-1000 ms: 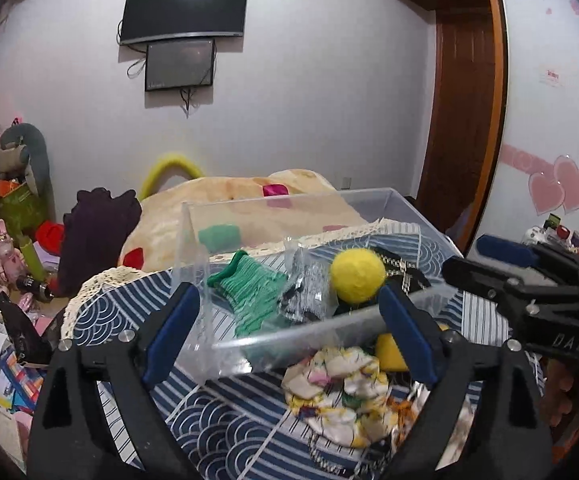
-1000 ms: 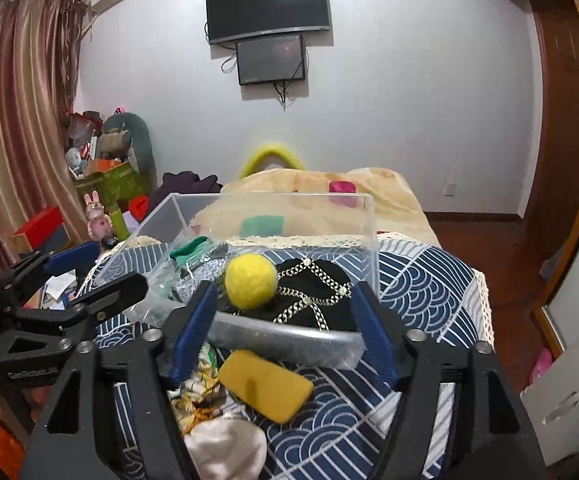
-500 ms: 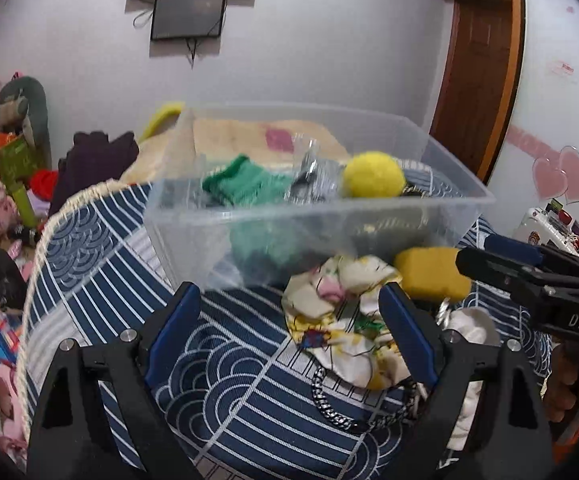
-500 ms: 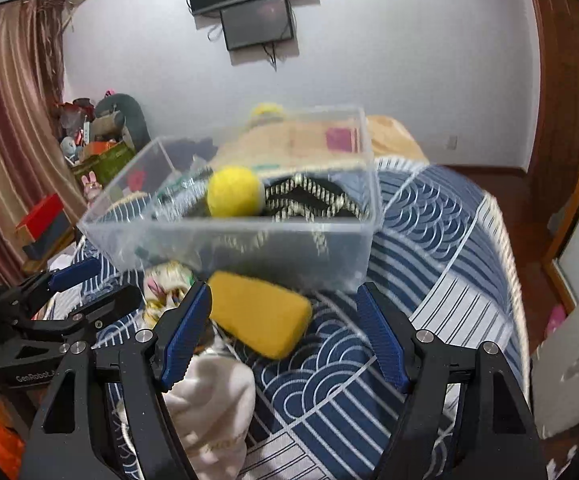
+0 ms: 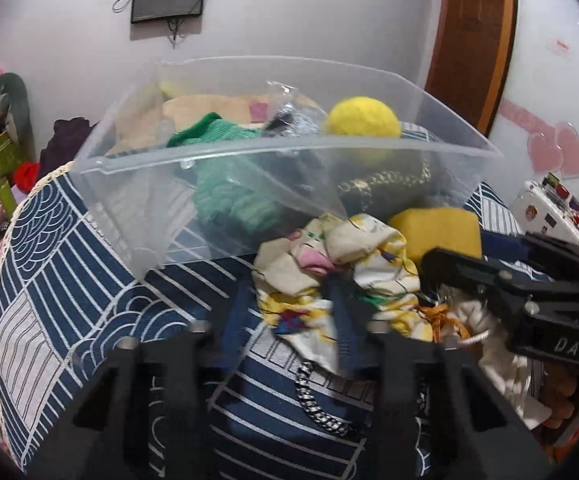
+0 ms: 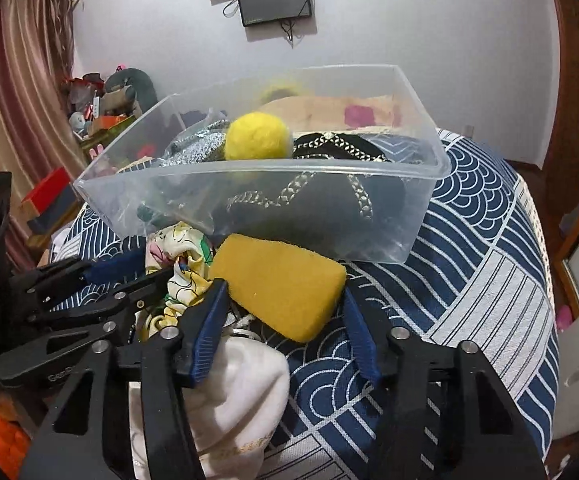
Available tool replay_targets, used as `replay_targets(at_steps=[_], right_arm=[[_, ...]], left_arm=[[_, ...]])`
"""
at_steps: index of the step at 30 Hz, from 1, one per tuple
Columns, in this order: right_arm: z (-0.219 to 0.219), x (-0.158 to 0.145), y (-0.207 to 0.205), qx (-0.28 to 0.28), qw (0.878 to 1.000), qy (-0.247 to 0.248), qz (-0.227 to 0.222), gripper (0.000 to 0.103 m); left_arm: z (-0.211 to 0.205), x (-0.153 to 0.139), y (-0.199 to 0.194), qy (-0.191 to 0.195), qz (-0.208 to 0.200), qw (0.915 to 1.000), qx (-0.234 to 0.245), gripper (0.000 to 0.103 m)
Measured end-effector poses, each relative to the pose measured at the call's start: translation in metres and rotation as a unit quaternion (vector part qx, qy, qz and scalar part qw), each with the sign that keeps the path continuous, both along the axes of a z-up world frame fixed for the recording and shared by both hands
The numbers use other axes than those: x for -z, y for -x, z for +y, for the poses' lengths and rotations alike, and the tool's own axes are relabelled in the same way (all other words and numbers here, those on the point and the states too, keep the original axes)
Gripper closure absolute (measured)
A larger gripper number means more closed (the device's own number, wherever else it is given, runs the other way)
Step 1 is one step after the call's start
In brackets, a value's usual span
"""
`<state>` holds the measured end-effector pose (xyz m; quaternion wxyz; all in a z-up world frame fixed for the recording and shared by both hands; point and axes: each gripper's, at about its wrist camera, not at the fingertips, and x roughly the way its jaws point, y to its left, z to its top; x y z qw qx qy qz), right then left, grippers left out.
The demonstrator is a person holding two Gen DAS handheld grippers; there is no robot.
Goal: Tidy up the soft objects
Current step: 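Grasp the yellow sponge with the right tool while the left tool grasps the floral cloth, then lower the sponge and floral cloth into the box while both tools open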
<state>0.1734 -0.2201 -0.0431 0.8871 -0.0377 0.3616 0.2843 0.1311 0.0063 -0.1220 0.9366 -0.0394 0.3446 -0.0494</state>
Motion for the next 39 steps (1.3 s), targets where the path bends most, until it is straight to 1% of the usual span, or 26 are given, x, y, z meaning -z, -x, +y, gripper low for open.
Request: replay_targets(at_steps=[1, 2, 3, 8, 12, 15, 21, 29, 31, 35, 39], right_arm=[[-0.002, -0.001, 0.001, 0.0, 1.0, 0.0, -0.003, 0.053], [-0.003, -0.003, 0.002, 0.002, 1.0, 0.001, -0.008, 0.054], [-0.004, -0.005, 0.004, 0.003, 1.0, 0.002, -0.013, 0.054], [-0.016, -0.015, 0.01, 0.011, 0.999, -0.008, -0.034, 0.054], [-0.026, -0.023, 0.018, 0.014, 0.999, -0.019, -0.048, 0.054], [-0.031, -0.03, 0.024, 0.014, 0.998, -0.026, -0.059, 0.054], [-0.031, -0.053, 0.027, 0.018, 0.995, -0.035, -0.092, 0.054], [-0.025, -0.078, 0.021, 0.031, 0.99, -0.032, -0.136, 0.054], [-0.024, -0.081, 0.016, 0.034, 0.989, -0.03, -0.142, 0.054], [-0.021, -0.077, 0.0, 0.04, 0.99, -0.033, -0.131, 0.054], [-0.017, -0.064, -0.016, 0.045, 0.993, -0.031, -0.106, 0.054]], left_arm=[[-0.001, 0.0, 0.0, -0.001, -0.001, 1.0, 0.003, 0.082], [-0.002, 0.0, 0.001, -0.001, -0.003, 1.0, 0.007, 0.091], [-0.003, -0.001, 0.004, -0.003, -0.006, 0.9999, 0.01, 0.093], [0.001, -0.009, 0.019, -0.007, -0.033, 0.9994, 0.007, 0.095], [0.005, -0.024, 0.037, -0.003, -0.061, 0.9981, 0.002, 0.095], [0.01, -0.039, 0.052, -0.003, -0.087, 0.9962, -0.004, 0.096], [0.022, -0.072, 0.064, 0.007, -0.129, 0.9913, -0.023, 0.096], [0.036, -0.103, 0.043, 0.015, -0.15, 0.9873, -0.048, 0.096], [0.037, -0.108, 0.036, 0.008, -0.155, 0.9862, -0.056, 0.096], [0.039, -0.114, 0.018, -0.003, -0.159, 0.9848, -0.071, 0.095], [0.04, -0.107, -0.002, -0.01, -0.147, 0.9855, -0.084, 0.095]])
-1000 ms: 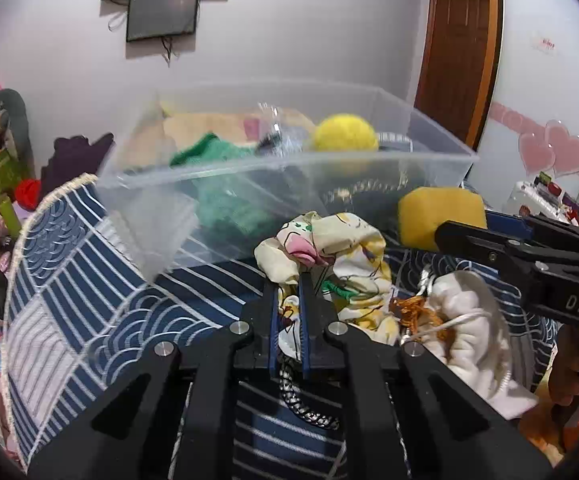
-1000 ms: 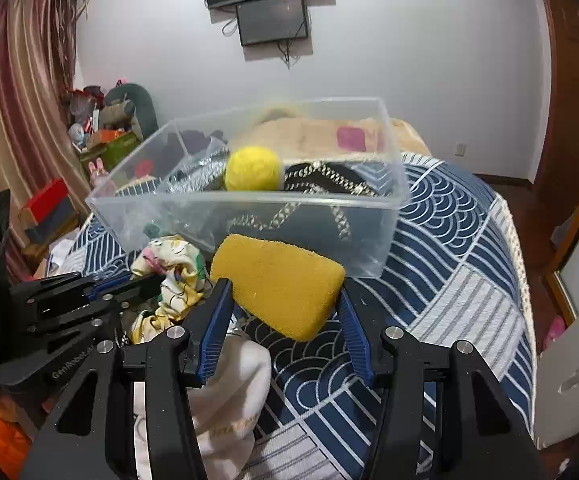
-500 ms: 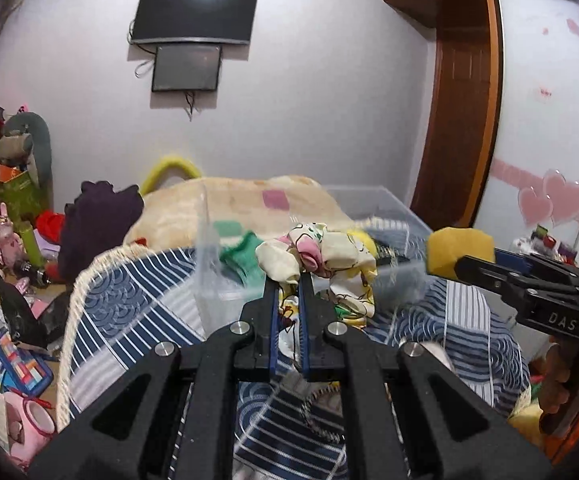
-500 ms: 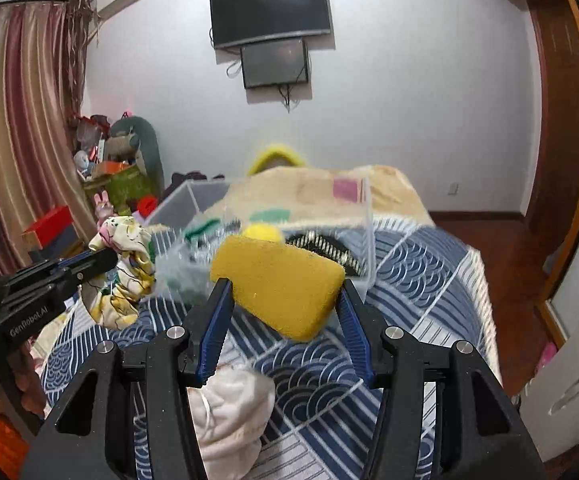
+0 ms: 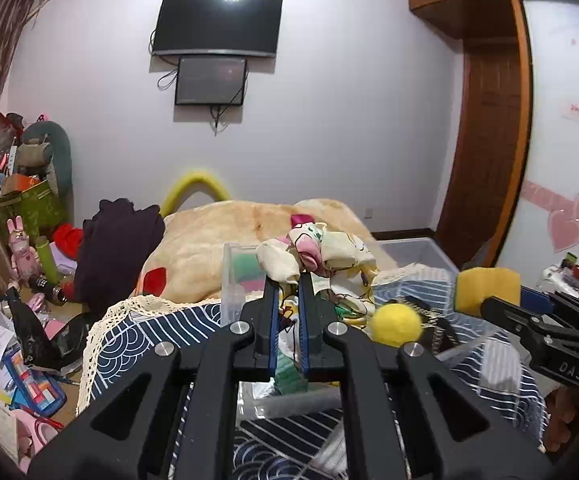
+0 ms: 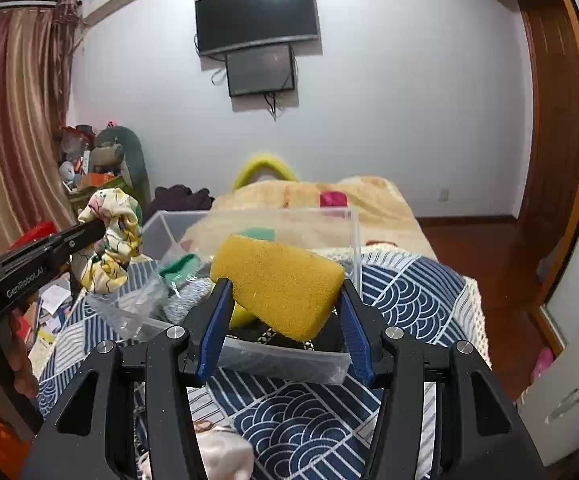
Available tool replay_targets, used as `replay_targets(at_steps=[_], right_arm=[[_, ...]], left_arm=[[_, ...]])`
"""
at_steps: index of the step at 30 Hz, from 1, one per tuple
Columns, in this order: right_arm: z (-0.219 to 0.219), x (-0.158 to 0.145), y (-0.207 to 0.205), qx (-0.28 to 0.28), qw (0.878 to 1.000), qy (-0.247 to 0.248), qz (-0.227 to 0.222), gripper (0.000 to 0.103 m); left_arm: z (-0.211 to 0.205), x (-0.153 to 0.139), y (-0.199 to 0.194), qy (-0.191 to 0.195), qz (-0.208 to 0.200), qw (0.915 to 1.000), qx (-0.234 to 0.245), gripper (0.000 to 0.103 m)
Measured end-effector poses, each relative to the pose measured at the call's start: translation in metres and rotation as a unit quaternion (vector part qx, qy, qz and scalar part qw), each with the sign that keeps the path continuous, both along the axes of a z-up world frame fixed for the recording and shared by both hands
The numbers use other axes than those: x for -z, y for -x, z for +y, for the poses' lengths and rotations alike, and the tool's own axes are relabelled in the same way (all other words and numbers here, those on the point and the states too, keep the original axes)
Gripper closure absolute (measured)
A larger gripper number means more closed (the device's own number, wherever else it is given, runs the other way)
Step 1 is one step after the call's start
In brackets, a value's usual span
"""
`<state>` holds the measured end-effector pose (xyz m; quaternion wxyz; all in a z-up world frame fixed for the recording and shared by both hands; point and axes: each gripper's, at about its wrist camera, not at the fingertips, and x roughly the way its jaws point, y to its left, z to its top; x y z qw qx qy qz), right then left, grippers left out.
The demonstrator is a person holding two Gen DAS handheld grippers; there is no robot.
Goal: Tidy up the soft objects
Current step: 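Lower the sponge and floral cloth into the box while both tools open, then grasp the white drawstring pouch with the right tool while the left tool grasps the beaded bracelet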
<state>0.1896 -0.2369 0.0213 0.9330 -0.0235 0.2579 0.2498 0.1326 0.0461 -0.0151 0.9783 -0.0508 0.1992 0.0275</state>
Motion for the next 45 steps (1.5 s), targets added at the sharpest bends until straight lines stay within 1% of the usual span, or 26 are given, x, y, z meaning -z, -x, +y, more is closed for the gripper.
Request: replay_targets(at_steps=[6, 9, 11, 13, 16, 18, 20, 22, 24, 25, 26, 27, 29, 30, 31, 32, 34, 35, 38, 40, 41, 42, 45], right_arm=[[0.006, 0.015, -0.011, 0.002, 1.0, 0.008, 0.028, 0.054], [0.008, 0.019, -0.013, 0.001, 0.999, 0.013, 0.037, 0.054], [0.007, 0.021, -0.011, -0.001, 0.999, 0.016, 0.038, 0.051], [0.009, 0.021, -0.008, -0.002, 0.999, 0.023, 0.034, 0.05], [0.01, 0.02, -0.005, -0.016, 0.999, 0.028, 0.037, 0.049], [0.009, 0.019, -0.003, -0.014, 0.999, 0.036, 0.033, 0.049], [0.009, 0.018, -0.004, -0.014, 0.999, 0.034, 0.034, 0.046], [0.007, 0.015, -0.002, -0.015, 0.999, 0.027, 0.037, 0.043], [0.004, 0.011, 0.002, -0.012, 0.999, 0.023, 0.032, 0.04], [0.004, 0.009, 0.003, -0.011, 0.999, 0.023, 0.029, 0.036], [0.003, 0.006, 0.007, -0.008, 0.999, 0.024, 0.024, 0.031], [0.002, 0.004, 0.009, -0.006, 1.0, 0.024, 0.018, 0.029], [0.0, -0.002, 0.015, -0.002, 1.0, 0.022, 0.005, 0.022], [-0.001, -0.005, 0.018, -0.001, 1.0, 0.02, 0.0, 0.021], [-0.003, -0.007, 0.021, -0.001, 1.0, 0.018, -0.004, 0.019], [-0.004, -0.009, 0.024, -0.002, 1.0, 0.015, -0.006, 0.018], [-0.005, -0.01, 0.028, -0.006, 1.0, 0.012, -0.005, 0.018], [-0.006, -0.009, 0.031, -0.008, 1.0, 0.01, -0.003, 0.018], [-0.006, 0.0, 0.038, -0.016, 1.0, 0.01, 0.01, 0.017], [-0.004, 0.009, 0.041, -0.023, 0.999, 0.017, 0.021, 0.017], [-0.003, 0.014, 0.043, -0.025, 0.999, 0.021, 0.027, 0.017], [-0.002, 0.02, 0.045, -0.03, 0.999, 0.024, 0.035, 0.017], [0.001, 0.036, 0.051, -0.042, 0.997, 0.034, 0.058, 0.018]], left_arm=[[-0.002, 0.025, -0.025, -0.003, 0.034, 0.9994, -0.007, 0.095], [-0.008, 0.038, -0.034, -0.013, 0.057, 0.9983, 0.001, 0.095], [-0.013, 0.045, -0.038, -0.022, 0.069, 0.9974, 0.006, 0.095], [-0.016, 0.049, -0.037, -0.028, 0.076, 0.9967, 0.008, 0.094], [-0.017, 0.053, -0.036, -0.027, 0.084, 0.996, 0.012, 0.093], [-0.016, 0.051, -0.033, -0.028, 0.085, 0.9959, 0.014, 0.09], [-0.016, 0.05, -0.029, -0.025, 0.084, 0.996, 0.017, 0.08], [-0.016, 0.047, -0.022, -0.018, 0.081, 0.9963, 0.019, 0.076], [-0.016, 0.041, -0.015, -0.01, 0.074, 0.9969, 0.025, 0.075], [-0.016, 0.037, -0.012, -0.009, 0.071, 0.997, 0.028, 0.072], [-0.015, 0.034, -0.009, -0.007, 0.068, 0.9972, 0.031, 0.067], [-0.015, 0.03, -0.005, -0.006, 0.062, 0.9974, 0.034, 0.064], [-0.018, 0.021, 0.005, -0.009, 0.048, 0.9981, 0.037, 0.053], [-0.02, 0.018, 0.01, -0.012, 0.041, 0.9984, 0.038, 0.051], [-0.021, 0.015, 0.014, -0.013, 0.036, 0.9985, 0.04, 0.046], [-0.023, 0.012, 0.02, -0.015, 0.031, 0.9985, 0.043, 0.044], [-0.024, 0.009, 0.029, -0.016, 0.026, 0.9985, 0.046, 0.034], [-0.026, 0.009, 0.035, -0.017, 0.024, 0.9985, 0.047, 0.03], [-0.027, 0.013, 0.047, -0.012, 0.025, 0.9984, 0.048, 0.023], [-0.027, 0.02, 0.053, -0.007, 0.033, 0.9983, 0.048, 0.02], [-0.027, 0.024, 0.055, -0.006, 0.039, 0.9981, 0.047, 0.015], [-0.027, 0.031, 0.057, -0.003, 0.047, 0.9978, 0.047, 0.013], [-0.03, 0.048, 0.062, -0.002, 0.069, 0.9964, 0.05, 0.013]])
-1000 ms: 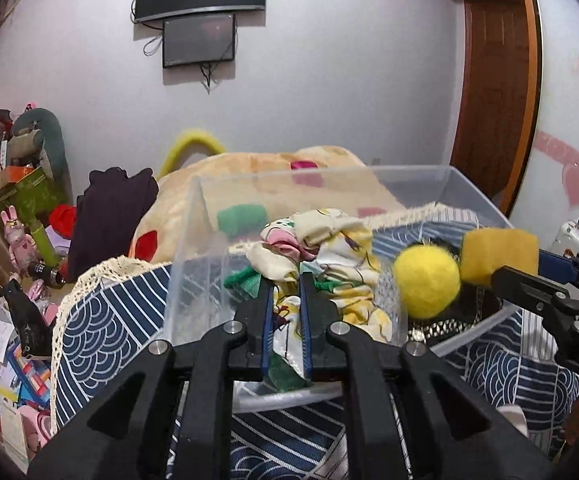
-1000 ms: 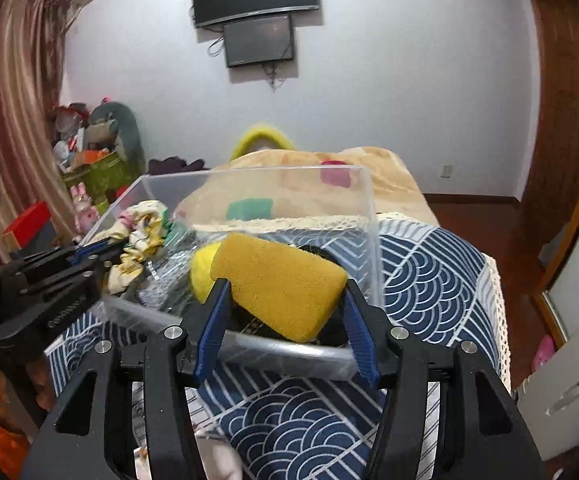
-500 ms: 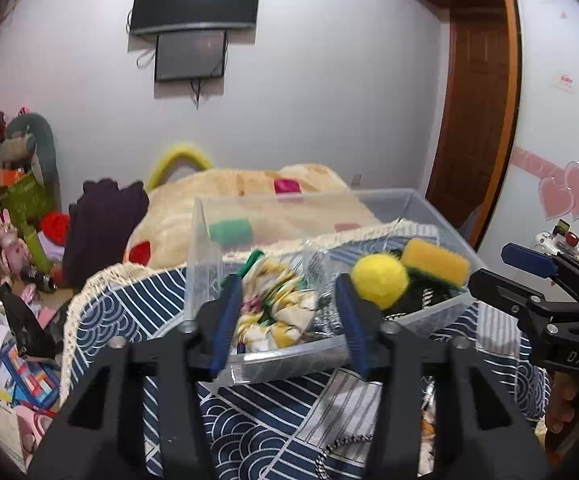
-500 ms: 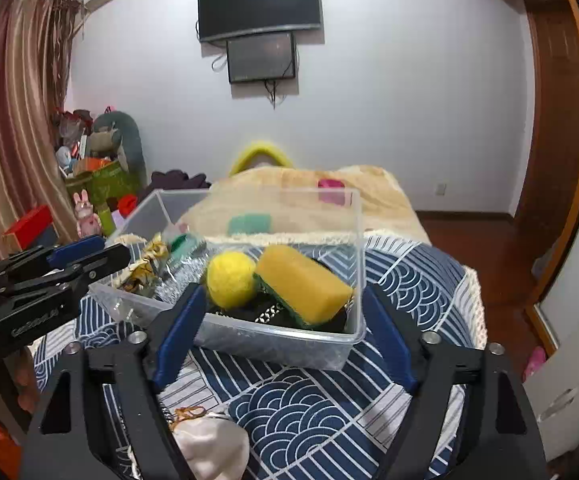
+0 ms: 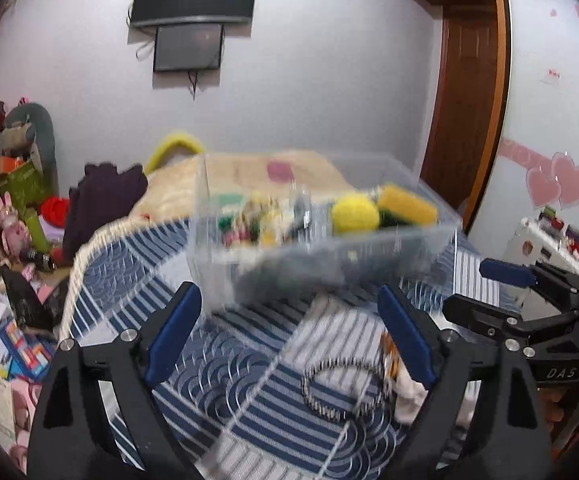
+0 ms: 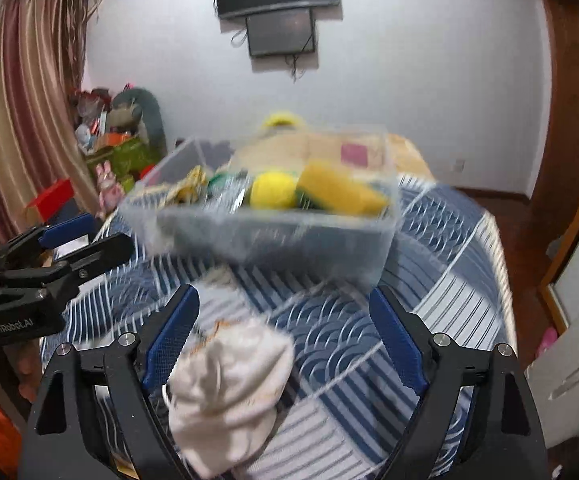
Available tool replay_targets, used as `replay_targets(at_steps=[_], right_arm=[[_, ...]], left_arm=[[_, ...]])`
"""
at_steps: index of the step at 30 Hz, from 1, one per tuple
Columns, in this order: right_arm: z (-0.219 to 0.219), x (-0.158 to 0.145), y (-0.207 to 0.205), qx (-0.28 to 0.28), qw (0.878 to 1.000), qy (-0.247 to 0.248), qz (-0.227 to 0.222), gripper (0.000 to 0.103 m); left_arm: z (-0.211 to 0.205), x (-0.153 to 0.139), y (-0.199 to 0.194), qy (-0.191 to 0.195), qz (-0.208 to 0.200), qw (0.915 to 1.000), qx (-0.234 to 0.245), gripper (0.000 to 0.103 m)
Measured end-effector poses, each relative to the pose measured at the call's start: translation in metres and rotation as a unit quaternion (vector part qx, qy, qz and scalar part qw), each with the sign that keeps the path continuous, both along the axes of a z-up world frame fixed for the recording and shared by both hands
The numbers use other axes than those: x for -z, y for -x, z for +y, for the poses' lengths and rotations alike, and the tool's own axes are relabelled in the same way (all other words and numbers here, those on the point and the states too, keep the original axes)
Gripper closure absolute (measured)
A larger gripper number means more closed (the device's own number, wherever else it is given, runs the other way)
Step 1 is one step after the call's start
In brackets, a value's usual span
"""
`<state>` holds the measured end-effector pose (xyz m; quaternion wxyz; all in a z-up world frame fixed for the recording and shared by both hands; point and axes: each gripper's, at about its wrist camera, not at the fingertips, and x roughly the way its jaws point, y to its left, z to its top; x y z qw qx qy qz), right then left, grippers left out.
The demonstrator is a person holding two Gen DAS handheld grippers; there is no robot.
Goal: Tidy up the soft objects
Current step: 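Grasp the white drawstring pouch with the right tool while the left tool grasps the beaded bracelet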
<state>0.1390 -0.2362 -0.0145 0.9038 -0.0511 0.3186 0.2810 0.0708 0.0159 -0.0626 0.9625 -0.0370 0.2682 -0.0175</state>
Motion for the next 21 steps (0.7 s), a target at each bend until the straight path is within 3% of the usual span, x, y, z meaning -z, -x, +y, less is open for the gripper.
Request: replay_targets(at_steps=[4, 8, 12, 16, 17, 20, 21], right_arm=[[0.002, 0.015, 0.004, -0.012, 1.0, 0.01, 0.019, 0.018], [0.004, 0.026, 0.004, -0.023, 0.999, 0.016, 0.036, 0.018], [0.005, 0.037, 0.0, -0.03, 0.998, 0.02, 0.055, 0.02], [0.005, 0.041, 0.002, -0.049, 0.996, 0.009, 0.073, 0.049], [0.006, 0.041, 0.002, -0.056, 0.995, 0.003, 0.078, 0.058], [0.007, 0.041, 0.006, -0.071, 0.994, -0.01, 0.082, 0.071], [0.007, 0.041, 0.009, -0.069, 0.995, -0.008, 0.076, 0.074]], left_arm=[[-0.006, 0.026, 0.003, -0.01, 0.027, 0.9996, 0.005, 0.016], [-0.013, 0.043, 0.0, -0.009, 0.053, 0.9983, 0.023, 0.04], [-0.017, 0.059, -0.007, -0.008, 0.081, 0.996, 0.035, 0.055], [-0.018, 0.068, -0.007, -0.009, 0.084, 0.9958, 0.037, 0.065], [-0.018, 0.068, -0.006, -0.009, 0.082, 0.996, 0.035, 0.074], [-0.014, 0.069, -0.003, 0.003, 0.076, 0.9965, 0.035, 0.094], [-0.011, 0.069, -0.002, 0.01, 0.075, 0.9966, 0.034, 0.094]])
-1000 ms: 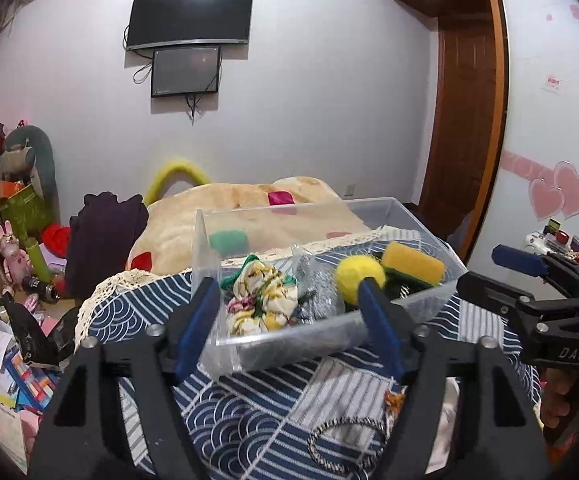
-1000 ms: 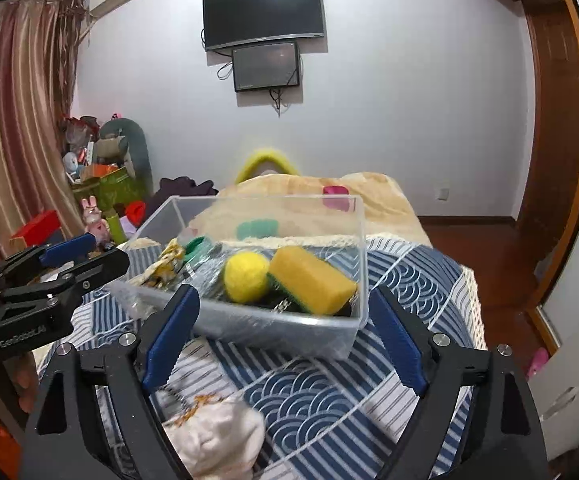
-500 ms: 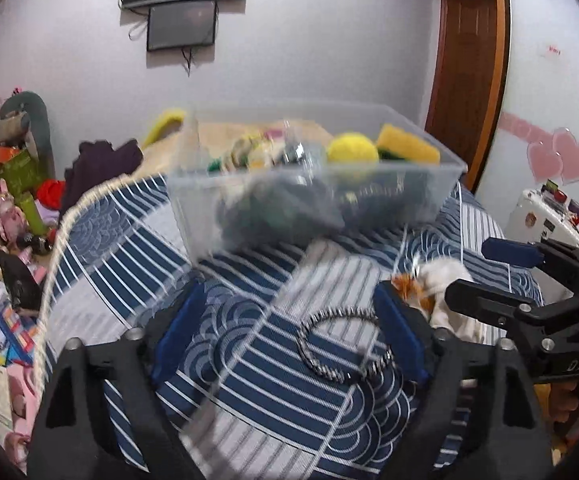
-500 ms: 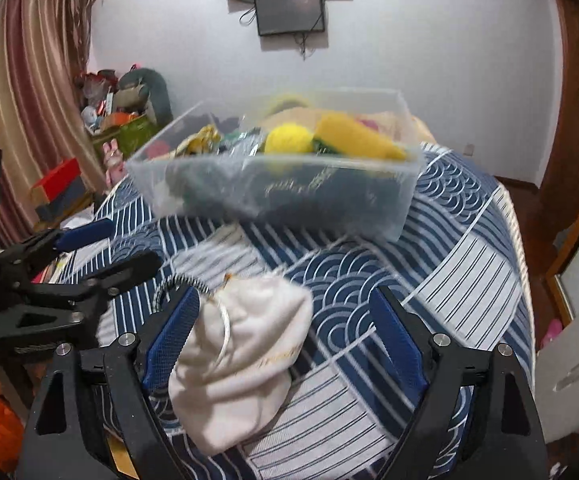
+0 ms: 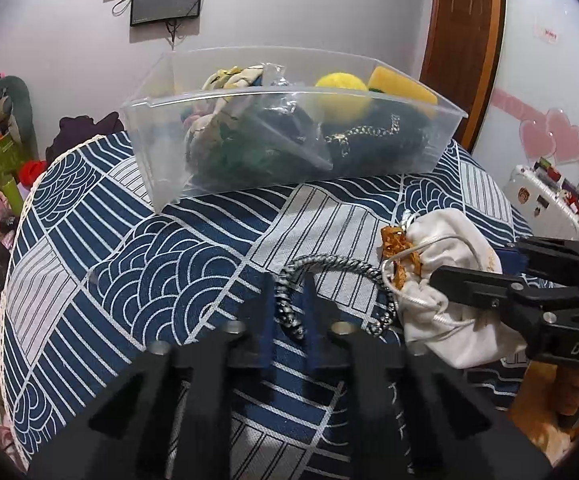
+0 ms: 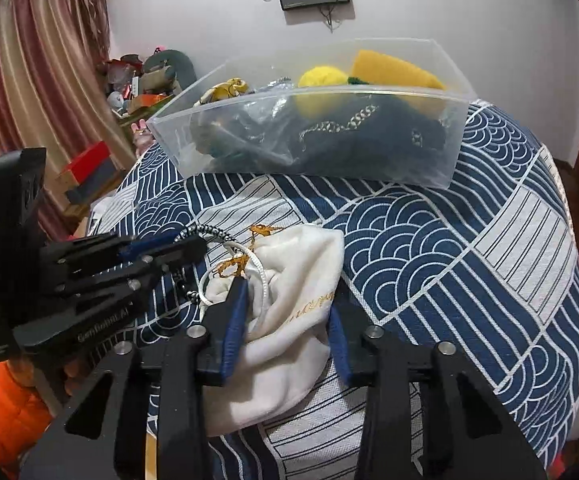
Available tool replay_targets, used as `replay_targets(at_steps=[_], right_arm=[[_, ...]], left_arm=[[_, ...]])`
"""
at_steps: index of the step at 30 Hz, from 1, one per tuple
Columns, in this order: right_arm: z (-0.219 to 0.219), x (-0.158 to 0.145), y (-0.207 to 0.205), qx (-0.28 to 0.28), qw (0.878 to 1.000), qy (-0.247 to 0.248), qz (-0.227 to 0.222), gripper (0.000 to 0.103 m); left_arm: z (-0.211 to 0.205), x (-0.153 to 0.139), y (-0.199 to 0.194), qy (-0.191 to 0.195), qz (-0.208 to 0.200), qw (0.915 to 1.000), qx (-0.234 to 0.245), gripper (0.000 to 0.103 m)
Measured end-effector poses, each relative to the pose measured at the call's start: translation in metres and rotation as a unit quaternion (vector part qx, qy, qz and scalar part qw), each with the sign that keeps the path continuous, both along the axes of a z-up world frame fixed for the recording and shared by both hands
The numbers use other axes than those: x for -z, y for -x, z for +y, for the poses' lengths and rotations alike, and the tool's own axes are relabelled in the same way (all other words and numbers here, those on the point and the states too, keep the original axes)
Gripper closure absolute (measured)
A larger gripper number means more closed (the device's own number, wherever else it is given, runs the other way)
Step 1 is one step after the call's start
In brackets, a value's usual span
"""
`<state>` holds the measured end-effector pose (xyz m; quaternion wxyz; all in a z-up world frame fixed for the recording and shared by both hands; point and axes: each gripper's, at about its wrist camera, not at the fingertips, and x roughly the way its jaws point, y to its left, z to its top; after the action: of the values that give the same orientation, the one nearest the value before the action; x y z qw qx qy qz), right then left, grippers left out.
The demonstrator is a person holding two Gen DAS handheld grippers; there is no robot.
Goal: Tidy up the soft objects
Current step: 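Grasp the white drawstring pouch with the right tool while the left tool grasps the beaded bracelet, then lower the pouch and bracelet into the box while both tools open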
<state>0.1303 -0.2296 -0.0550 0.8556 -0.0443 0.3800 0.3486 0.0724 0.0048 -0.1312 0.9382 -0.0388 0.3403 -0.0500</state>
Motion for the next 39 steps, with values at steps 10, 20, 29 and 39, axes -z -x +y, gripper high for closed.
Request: replay_targets(at_steps=[10, 20, 29, 39], right_arm=[[-0.022, -0.024, 0.005, 0.054, 0.997, -0.002, -0.053, 0.083], [-0.025, -0.071, -0.002, 0.082, 0.989, -0.018, -0.124, 0.083], [-0.008, -0.108, -0.02, 0.088, 0.979, -0.043, -0.179, 0.083], [0.029, -0.099, -0.055, 0.086, 0.982, -0.028, -0.166, 0.083]], left_arm=[[0.017, -0.022, 0.01, 0.011, -0.035, 0.999, -0.027, 0.096], [0.025, -0.077, 0.007, 0.005, -0.098, 0.9947, -0.032, 0.096], [0.035, -0.116, -0.015, 0.012, -0.135, 0.9898, -0.044, 0.096], [0.042, -0.115, -0.068, 0.003, -0.12, 0.9904, -0.069, 0.096]])
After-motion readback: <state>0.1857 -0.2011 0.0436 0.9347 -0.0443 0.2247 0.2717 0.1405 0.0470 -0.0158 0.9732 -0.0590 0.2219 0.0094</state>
